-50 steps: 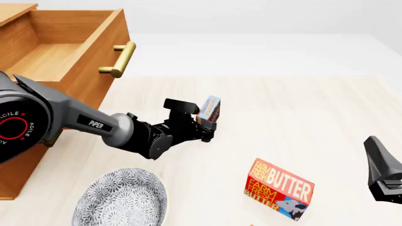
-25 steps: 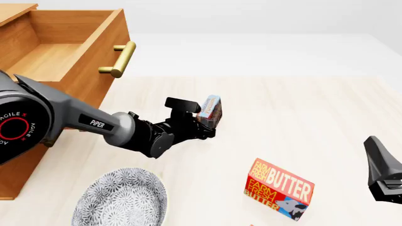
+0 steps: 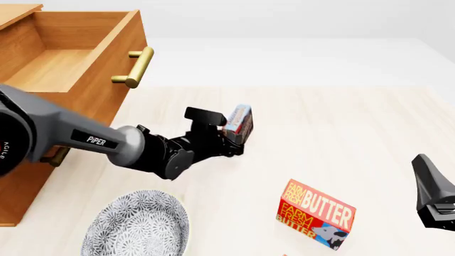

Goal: Put the chocolate pudding in the top drawer of the cabinet and close it.

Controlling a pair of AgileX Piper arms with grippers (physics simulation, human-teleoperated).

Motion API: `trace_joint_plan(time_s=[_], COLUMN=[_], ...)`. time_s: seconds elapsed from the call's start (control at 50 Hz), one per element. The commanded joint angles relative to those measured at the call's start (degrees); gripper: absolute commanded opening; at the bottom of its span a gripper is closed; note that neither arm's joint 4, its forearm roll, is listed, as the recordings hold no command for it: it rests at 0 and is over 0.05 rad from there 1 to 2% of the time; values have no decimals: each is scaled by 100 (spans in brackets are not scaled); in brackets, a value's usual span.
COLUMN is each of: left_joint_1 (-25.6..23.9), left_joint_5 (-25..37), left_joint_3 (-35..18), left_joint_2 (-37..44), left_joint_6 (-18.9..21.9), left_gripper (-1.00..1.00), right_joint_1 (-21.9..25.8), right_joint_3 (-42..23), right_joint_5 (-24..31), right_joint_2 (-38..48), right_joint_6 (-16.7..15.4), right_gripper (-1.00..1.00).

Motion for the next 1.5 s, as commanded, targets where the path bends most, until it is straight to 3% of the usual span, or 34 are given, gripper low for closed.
trace_joint_plan(time_s=[0.02,0.52,0.94,1.4,1.5], left_joint_1=[-8,-193,-165,-87,-81], left_joint_5=[-4,312,721,1683,1568], left_joint_3=[239,740,1035,726,828], left_joint_2=[-399,-1773,-3093,-4136,-4249], left_joint_6=[142,246,640,1095,1176], left_gripper=[-100,-100,-100,-100,-100], right_joint_1=[0,-1,0,1,-1], right_joint_3=[0,0,0,0,0], right_joint_5=[1,0,-1,0,0], right_joint_2=[-1,0,1,0,0], right_joint_6=[0,-1,-1,0,-1], right_gripper=[100,100,100,100,100])
